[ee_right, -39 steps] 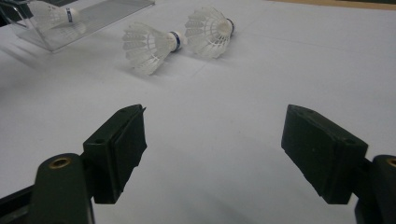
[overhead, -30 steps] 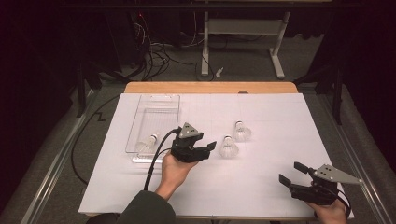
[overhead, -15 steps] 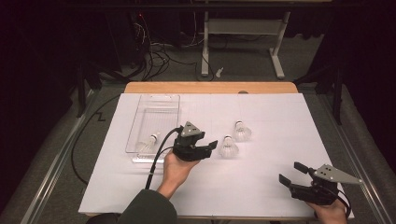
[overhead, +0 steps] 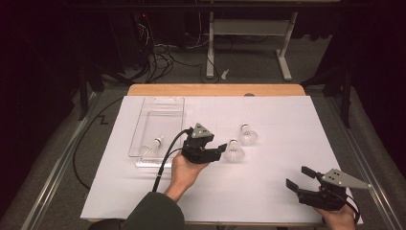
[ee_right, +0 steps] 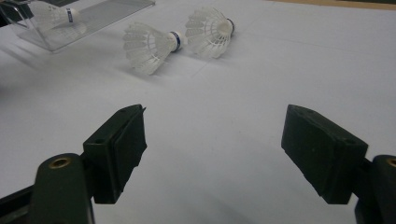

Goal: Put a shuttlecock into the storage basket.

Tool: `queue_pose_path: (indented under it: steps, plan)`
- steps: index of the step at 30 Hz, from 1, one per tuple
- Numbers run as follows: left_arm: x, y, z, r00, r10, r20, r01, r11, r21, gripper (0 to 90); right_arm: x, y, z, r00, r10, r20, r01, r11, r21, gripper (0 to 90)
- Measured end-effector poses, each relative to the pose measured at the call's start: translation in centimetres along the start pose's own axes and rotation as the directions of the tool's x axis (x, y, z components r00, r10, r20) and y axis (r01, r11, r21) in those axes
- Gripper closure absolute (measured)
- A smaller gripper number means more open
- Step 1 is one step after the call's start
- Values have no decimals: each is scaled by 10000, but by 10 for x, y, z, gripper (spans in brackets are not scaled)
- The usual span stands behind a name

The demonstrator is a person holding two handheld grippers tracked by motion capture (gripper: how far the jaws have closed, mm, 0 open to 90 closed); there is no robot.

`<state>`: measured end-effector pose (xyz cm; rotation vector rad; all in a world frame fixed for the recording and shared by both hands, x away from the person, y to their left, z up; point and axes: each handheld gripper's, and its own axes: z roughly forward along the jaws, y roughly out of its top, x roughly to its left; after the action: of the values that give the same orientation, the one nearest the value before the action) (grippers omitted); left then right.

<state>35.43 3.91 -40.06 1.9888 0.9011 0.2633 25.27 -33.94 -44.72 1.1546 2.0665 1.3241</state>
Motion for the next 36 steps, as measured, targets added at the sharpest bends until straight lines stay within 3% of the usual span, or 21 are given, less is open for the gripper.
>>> queue_pose_path:
  steps: [11,20,28,36]
  plan:
    - [0,2,6,10000,-58,67,56,9996,285,411,0,0,0,10000,-7,-11,7,10000,-2,221]
    - [-1,7,9,9998,-95,162,80,9958,911,414,0,0,0,10000,13,-11,-13,10000,6,221]
    - [-4,12,15,9996,4,282,-48,9874,1582,426,0,0,0,10000,9,-20,-9,10000,4,221]
    - [-5,14,23,9995,87,318,-163,9696,2442,448,0,0,0,10000,15,-25,-15,10000,11,221]
